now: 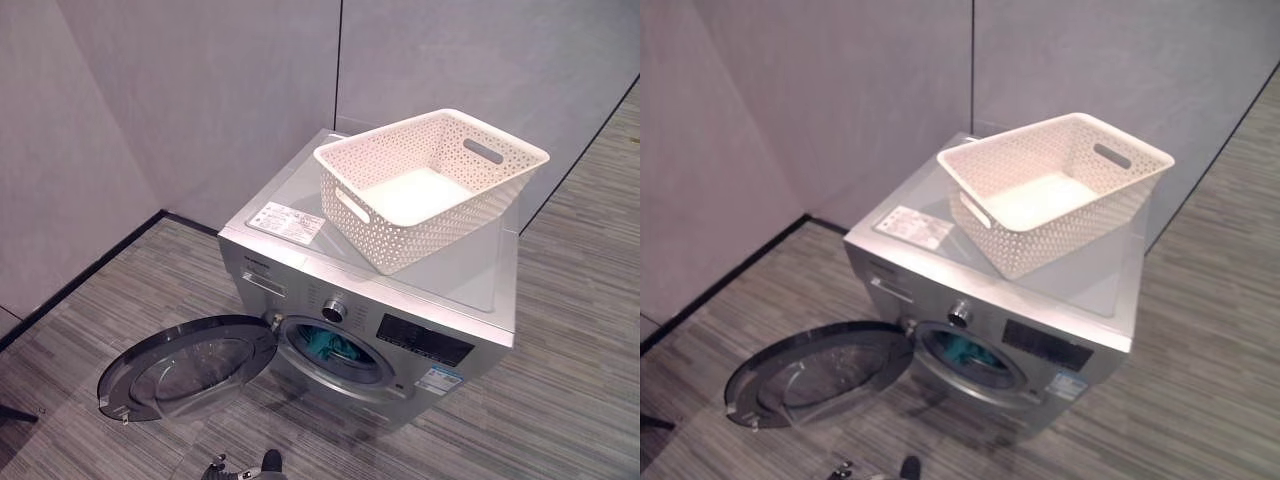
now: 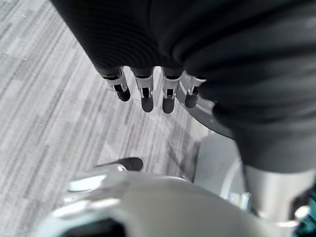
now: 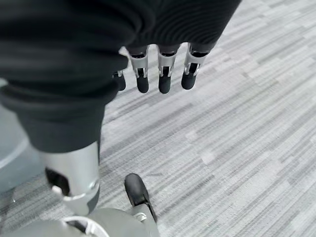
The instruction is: Grab the laundry basket,head to the washer,open it,put in the laundry and shut it.
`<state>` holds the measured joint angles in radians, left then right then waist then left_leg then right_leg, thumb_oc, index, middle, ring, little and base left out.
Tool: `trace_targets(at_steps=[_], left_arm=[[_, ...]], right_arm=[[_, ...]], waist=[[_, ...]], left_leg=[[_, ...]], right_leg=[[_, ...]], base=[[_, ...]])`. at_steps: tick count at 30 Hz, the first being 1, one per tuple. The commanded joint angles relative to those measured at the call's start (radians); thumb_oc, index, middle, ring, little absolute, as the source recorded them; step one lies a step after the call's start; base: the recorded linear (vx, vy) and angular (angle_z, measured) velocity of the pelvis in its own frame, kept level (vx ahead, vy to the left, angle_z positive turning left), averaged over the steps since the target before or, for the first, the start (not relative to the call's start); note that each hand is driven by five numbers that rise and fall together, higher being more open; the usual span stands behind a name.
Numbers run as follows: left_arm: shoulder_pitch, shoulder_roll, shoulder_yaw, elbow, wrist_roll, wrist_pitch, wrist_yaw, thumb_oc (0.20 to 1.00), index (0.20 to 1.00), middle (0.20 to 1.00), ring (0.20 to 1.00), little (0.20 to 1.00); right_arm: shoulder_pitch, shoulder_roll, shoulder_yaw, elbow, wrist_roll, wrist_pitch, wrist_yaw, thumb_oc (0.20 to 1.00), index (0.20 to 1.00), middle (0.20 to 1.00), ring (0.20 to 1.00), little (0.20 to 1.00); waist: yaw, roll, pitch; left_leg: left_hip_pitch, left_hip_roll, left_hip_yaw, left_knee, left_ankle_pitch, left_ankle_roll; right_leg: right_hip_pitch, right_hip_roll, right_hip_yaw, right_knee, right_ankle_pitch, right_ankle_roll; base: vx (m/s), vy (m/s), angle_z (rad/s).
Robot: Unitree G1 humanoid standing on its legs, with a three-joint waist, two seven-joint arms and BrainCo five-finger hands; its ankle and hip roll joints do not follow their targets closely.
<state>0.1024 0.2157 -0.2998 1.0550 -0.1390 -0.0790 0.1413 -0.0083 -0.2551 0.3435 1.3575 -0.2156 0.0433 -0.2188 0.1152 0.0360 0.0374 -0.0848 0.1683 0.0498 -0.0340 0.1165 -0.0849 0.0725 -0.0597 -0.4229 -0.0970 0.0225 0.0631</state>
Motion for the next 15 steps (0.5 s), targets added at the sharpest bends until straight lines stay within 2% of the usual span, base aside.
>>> trace_targets(at_steps=[1, 2, 3, 4, 5, 6, 7, 8, 9, 10, 11, 13, 14, 15], left_arm=[[-0.1, 0.001, -0.018, -0.053, -0.002, -0.016, -0.002, 1.0, 1.0, 1.0, 1.0, 1.0], [-0.101, -0.003, -0.013, -0.064, -0.006, -0.018, -0.001, 1.0, 1.0, 1.0, 1.0, 1.0], [-0.113, -0.004, -0.008, -0.102, -0.017, -0.024, 0.017, 1.0, 1.0, 1.0, 1.0, 1.0], [-0.108, 0.0, 0.015, -0.153, -0.016, -0.026, 0.033, 1.0, 1.0, 1.0, 1.0, 1.0], [-0.103, 0.0, 0.029, -0.169, 0.0, -0.02, 0.049, 1.0, 1.0, 1.0, 1.0, 1.0], [-0.102, 0.0, 0.029, -0.17, 0.0, -0.02, 0.049, 1.0, 1.0, 1.0, 1.0, 1.0], [-0.101, -0.004, 0.045, -0.176, 0.003, -0.01, 0.058, 1.0, 1.0, 1.0, 1.0, 1.0], [-0.087, 0.004, 0.066, -0.215, -0.023, -0.012, 0.081, 1.0, 1.0, 1.0, 1.0, 1.0], [-0.048, 0.027, 0.119, -0.323, -0.055, -0.026, 0.099, 1.0, 1.0, 1.0, 1.0, 1.0], [-0.044, 0.028, 0.12, -0.328, -0.055, -0.023, 0.099, 1.0, 1.0, 1.0, 1.0, 1.0], [-0.015, 0.052, 0.173, -0.422, -0.087, -0.029, 0.108, 1.0, 1.0, 1.0, 1.0, 1.0], [0.01, 0.061, 0.206, -0.474, -0.095, -0.031, 0.107, 1.0, 1.0, 1.0, 1.0, 1.0], [0.023, 0.069, 0.255, -0.504, -0.091, -0.039, 0.111, 1.0, 1.0, 1.0, 1.0, 1.0], [0.031, 0.091, 0.296, -0.566, -0.084, -0.036, 0.115, 1.0, 1.0, 1.0, 1.0, 1.0]], right_arm=[[-0.083, -0.009, 0.029, -0.002, 0.014, -0.016, 0.003, 1.0, 1.0, 1.0, 1.0, 1.0], [-0.084, -0.011, 0.032, -0.006, 0.019, -0.021, 0.006, 1.0, 1.0, 1.0, 1.0, 1.0], [-0.081, -0.013, 0.039, -0.009, 0.02, -0.024, 0.004, 1.0, 1.0, 1.0, 1.0, 1.0], [-0.069, -0.015, 0.043, -0.019, 0.02, -0.028, 0.004, 1.0, 1.0, 1.0, 1.0, 1.0], [-0.063, -0.012, 0.044, -0.025, 0.02, -0.029, 0.006, 1.0, 1.0, 1.0, 1.0, 1.0], [-0.063, -0.012, 0.044, -0.025, 0.02, -0.029, 0.006, 1.0, 1.0, 1.0, 1.0, 1.0], [-0.058, -0.011, 0.044, -0.031, 0.014, -0.026, 0.009, 1.0, 1.0, 1.0, 1.0, 1.0], [-0.057, -0.011, 0.051, -0.034, 0.003, -0.019, 0.013, 1.0, 1.0, 1.0, 1.0, 1.0], [-0.051, -0.019, 0.054, -0.036, -0.019, -0.016, 0.024, 1.0, 1.0, 1.0, 1.0, 1.0], [-0.049, -0.019, 0.055, -0.037, -0.019, -0.016, 0.024, 1.0, 1.0, 1.0, 1.0, 1.0], [-0.036, -0.027, 0.056, -0.039, -0.042, -0.014, 0.035, 1.0, 1.0, 1.0, 1.0, 1.0], [-0.027, -0.033, 0.051, -0.041, -0.054, -0.013, 0.046, 1.0, 1.0, 1.0, 1.0, 1.0], [0.016, -0.09, 0.012, -0.032, -0.064, -0.025, 0.078, 1.0, 1.0, 1.0, 1.0, 1.0], [0.023, -0.124, -0.016, -0.034, -0.067, -0.024, 0.082, 1.0, 1.0, 1.0, 1.0, 1.0]], waist=[[0.027, -0.029, 0.052], [0.029, -0.029, 0.056], [0.023, -0.027, 0.076], [0.011, -0.029, 0.086], [0.002, -0.033, 0.086], [0.002, -0.033, 0.086], [-0.005, -0.036, 0.084], [0.001, -0.038, 0.086], [0.018, -0.037, 0.086], [0.015, -0.036, 0.085], [0.014, -0.026, 0.079], [0.009, -0.018, 0.071], [-0.005, -0.01, 0.068], [-0.014, -0.006, 0.065]], left_leg=[[-0.083, -0.064, 0.018, -0.053, 0.069, 0.0], [-0.087, -0.053, 0.02, -0.053, 0.067, -0.019], [-0.108, -0.021, 0.091, -0.047, 0.096, -0.031], [-0.108, 0.018, 0.201, -0.025, 0.107, -0.025], [-0.099, 0.043, 0.248, -0.007, 0.1, -0.028], [-0.099, 0.044, 0.249, -0.007, 0.099, -0.029], [-0.081, 0.074, 0.266, 0.008, 0.094, -0.033], [-0.08, 0.097, 0.222, 0.05, 0.09, -0.04], [-0.064, 0.112, 0.075, 0.079, 0.076, -0.044], [-0.066, 0.113, 0.071, 0.083, 0.075, -0.045], [-0.035, 0.131, -0.039, 0.095, 0.056, -0.057], [-0.007, 0.141, -0.055, 0.081, 0.035, -0.062], [0.001, 0.147, -0.065, 0.077, 0.05, -0.081], [0.003, 0.147, -0.056, 0.062, 0.042, -0.079]], right_leg=[[0.039, -0.017, -0.017, 0.01, -0.109, 0.019], [0.046, -0.013, -0.015, 0.01, -0.131, 0.02], [0.045, -0.015, -0.048, 0.01, -0.134, 0.011], [0.045, -0.022, -0.08, 0.01, -0.137, 0.004], [0.042, -0.025, -0.089, 0.01, -0.132, -0.002], [0.042, -0.025, -0.089, 0.01, -0.132, -0.002], [0.04, -0.029, -0.092, 0.01, -0.13, -0.005], [0.04, -0.034, -0.084, 0.01, -0.128, -0.007], [0.038, -0.049, -0.064, 0.01, -0.123, -0.001], [0.04, -0.048, -0.066, 0.01, -0.124, -0.001], [0.047, -0.058, -0.053, 0.01, -0.125, 0.009], [0.052, -0.067, -0.053, 0.01, -0.125, 0.018], [0.055, -0.075, -0.05, 0.01, -0.123, 0.028], [0.056, -0.083, -0.055, 0.01, -0.12, 0.034]], base=[[-0.13, -0.108, 0.12], [-0.17, -0.113, 0.13], [-0.28, -0.143, 0.45], [-0.31, -0.087, 0.84], [-0.14, -0.035, 0.99], [-0.05, 0.004, 1.02], [-0.01, 0.025, 0.76], [0.02, 0.086, 0.61], [0.03, 0.075, 0.16], [0.1, 0.138, -0.21], [0.12, 0.14, -0.3], [0.11, 0.148, -0.26], [0.06, 0.14, -0.05], [0.08, 0.201, 0.08]])
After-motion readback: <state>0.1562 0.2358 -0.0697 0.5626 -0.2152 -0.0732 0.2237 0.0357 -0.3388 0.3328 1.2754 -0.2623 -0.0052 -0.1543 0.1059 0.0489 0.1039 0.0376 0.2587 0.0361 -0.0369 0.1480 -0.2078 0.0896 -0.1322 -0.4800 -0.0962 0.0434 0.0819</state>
